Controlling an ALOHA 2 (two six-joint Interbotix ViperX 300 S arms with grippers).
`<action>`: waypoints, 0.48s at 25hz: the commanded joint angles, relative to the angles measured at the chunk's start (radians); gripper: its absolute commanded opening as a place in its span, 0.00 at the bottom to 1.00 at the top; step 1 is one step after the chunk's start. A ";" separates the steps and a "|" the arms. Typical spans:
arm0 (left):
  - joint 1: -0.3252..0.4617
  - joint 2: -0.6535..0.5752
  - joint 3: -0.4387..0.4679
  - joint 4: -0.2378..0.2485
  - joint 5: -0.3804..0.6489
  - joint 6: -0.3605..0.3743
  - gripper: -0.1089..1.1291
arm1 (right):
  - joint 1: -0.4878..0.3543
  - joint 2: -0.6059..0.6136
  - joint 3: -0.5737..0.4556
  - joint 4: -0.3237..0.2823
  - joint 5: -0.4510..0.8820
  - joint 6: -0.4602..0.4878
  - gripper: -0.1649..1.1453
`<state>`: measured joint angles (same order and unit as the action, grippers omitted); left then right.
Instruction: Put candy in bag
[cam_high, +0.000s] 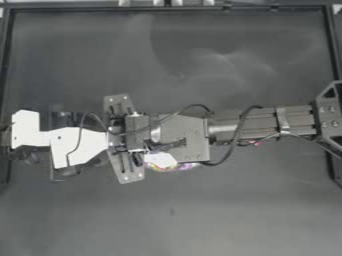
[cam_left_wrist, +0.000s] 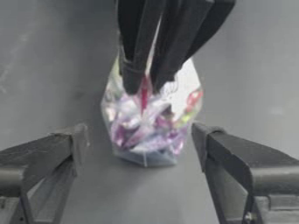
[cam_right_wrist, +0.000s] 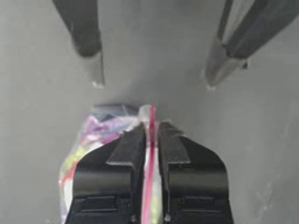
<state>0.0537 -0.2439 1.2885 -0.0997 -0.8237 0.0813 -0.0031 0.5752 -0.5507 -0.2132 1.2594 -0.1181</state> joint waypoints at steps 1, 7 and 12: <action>-0.008 0.021 -0.028 -0.006 -0.028 -0.002 0.90 | 0.002 -0.066 -0.003 0.002 -0.005 0.003 0.43; -0.009 0.038 -0.034 -0.014 -0.064 0.000 0.89 | 0.002 -0.101 0.051 0.002 -0.048 0.009 0.43; -0.009 0.043 -0.052 -0.023 -0.066 -0.002 0.89 | 0.005 -0.120 0.084 0.003 -0.075 0.011 0.43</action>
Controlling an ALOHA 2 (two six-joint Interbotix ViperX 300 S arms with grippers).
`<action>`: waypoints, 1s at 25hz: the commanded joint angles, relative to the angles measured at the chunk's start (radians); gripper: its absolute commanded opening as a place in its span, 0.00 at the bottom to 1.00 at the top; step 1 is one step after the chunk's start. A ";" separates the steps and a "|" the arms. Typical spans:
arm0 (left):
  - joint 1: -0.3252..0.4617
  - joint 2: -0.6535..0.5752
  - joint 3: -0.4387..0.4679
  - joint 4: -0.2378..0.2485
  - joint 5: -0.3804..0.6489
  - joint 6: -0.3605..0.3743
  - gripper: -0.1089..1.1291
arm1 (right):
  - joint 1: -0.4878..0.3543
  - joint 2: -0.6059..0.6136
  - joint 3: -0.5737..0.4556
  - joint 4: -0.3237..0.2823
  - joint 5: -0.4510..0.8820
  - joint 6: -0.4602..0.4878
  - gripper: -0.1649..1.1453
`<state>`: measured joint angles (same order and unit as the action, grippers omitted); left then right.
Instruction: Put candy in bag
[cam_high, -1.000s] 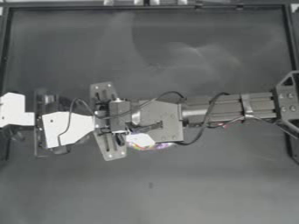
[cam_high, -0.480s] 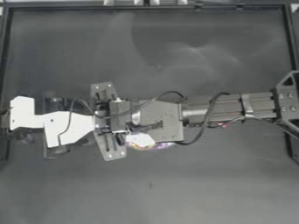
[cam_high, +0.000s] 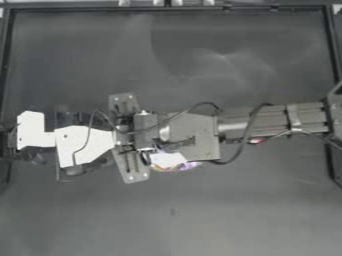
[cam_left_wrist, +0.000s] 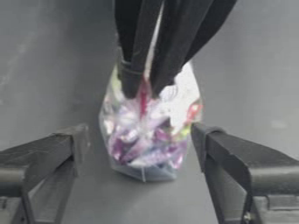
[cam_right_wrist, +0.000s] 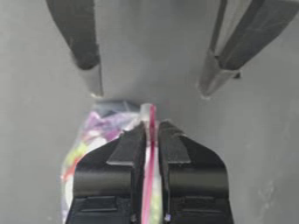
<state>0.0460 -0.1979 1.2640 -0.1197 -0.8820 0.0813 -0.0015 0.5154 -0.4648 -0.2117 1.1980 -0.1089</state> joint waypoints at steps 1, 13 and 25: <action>-0.002 0.002 -0.035 -0.003 -0.006 0.000 0.89 | 0.002 -0.060 0.000 0.000 -0.015 0.002 0.43; -0.009 0.023 -0.055 -0.011 -0.008 -0.003 0.76 | 0.003 -0.087 0.034 0.000 -0.044 0.003 0.43; -0.009 0.025 -0.063 -0.021 -0.011 -0.005 0.75 | 0.002 -0.087 0.035 -0.011 -0.046 0.017 0.42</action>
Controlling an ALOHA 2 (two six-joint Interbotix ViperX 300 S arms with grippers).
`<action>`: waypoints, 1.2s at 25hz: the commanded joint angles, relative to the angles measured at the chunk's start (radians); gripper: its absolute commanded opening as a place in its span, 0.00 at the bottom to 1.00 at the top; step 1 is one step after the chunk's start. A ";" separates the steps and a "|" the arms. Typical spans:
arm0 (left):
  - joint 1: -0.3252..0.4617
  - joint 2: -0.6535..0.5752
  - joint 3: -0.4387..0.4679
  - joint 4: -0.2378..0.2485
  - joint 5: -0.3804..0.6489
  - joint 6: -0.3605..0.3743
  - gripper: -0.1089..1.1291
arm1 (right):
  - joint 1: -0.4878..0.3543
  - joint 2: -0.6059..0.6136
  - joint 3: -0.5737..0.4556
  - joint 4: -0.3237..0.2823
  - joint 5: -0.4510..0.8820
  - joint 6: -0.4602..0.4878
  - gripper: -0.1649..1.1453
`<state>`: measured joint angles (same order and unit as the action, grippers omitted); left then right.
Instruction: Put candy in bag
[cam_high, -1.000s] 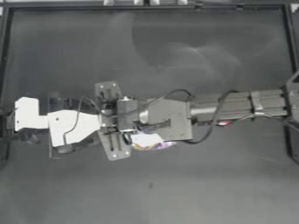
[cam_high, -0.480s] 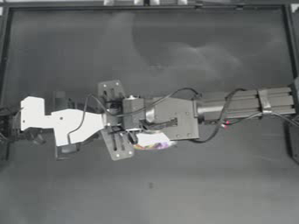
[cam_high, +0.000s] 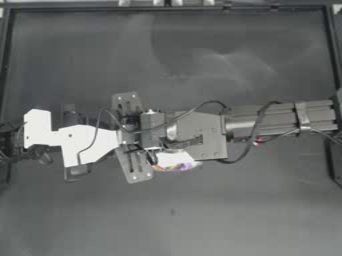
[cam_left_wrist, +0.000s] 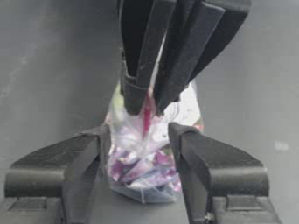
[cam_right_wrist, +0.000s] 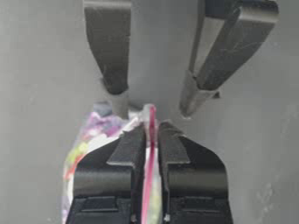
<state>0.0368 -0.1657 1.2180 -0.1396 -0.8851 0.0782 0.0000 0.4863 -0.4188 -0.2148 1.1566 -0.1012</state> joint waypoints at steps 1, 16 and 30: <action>0.000 -0.008 -0.018 -0.003 -0.008 -0.002 0.74 | 0.000 -0.058 -0.011 -0.011 -0.003 0.012 0.42; -0.015 -0.008 -0.018 -0.034 -0.008 -0.003 0.61 | 0.000 -0.058 -0.003 -0.012 -0.006 0.015 0.42; -0.028 0.005 -0.018 -0.034 -0.008 -0.002 0.36 | 0.000 -0.058 -0.002 -0.020 -0.006 0.017 0.42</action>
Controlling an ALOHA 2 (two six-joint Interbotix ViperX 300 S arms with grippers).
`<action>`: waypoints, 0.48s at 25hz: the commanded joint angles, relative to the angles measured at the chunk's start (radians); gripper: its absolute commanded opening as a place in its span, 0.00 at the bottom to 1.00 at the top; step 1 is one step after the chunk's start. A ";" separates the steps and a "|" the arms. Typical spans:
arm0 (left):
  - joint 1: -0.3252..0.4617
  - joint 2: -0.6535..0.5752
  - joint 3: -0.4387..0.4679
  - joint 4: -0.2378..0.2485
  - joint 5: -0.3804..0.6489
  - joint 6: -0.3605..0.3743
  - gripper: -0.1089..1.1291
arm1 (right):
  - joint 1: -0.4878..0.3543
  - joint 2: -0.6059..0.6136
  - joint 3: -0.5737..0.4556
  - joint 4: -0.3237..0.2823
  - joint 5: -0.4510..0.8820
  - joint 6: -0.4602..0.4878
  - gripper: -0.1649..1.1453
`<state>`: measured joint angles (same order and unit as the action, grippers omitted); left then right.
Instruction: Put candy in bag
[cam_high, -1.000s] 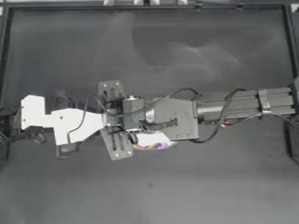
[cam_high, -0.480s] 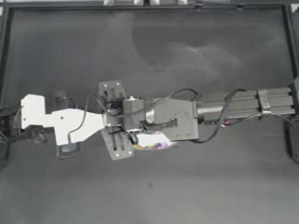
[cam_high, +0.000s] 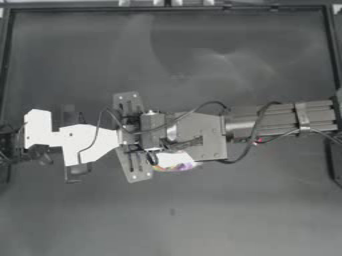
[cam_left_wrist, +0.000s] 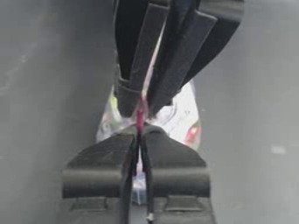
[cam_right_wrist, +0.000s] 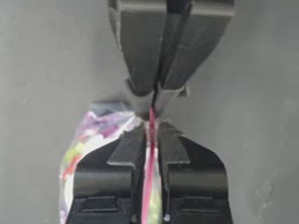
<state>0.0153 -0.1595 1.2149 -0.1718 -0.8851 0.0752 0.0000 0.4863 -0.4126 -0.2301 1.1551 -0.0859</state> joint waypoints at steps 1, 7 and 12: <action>-0.006 0.000 -0.015 -0.002 -0.008 0.002 0.35 | 0.002 -0.058 -0.009 -0.003 -0.006 0.000 0.42; -0.009 0.008 -0.017 -0.002 -0.008 0.000 0.32 | 0.002 -0.058 -0.008 -0.005 -0.005 0.000 0.42; -0.009 0.008 -0.015 -0.002 -0.009 0.002 0.27 | 0.000 -0.058 -0.008 -0.005 -0.005 0.000 0.42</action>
<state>0.0092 -0.1442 1.2134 -0.1718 -0.8882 0.0752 0.0000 0.4863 -0.4111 -0.2301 1.1551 -0.0874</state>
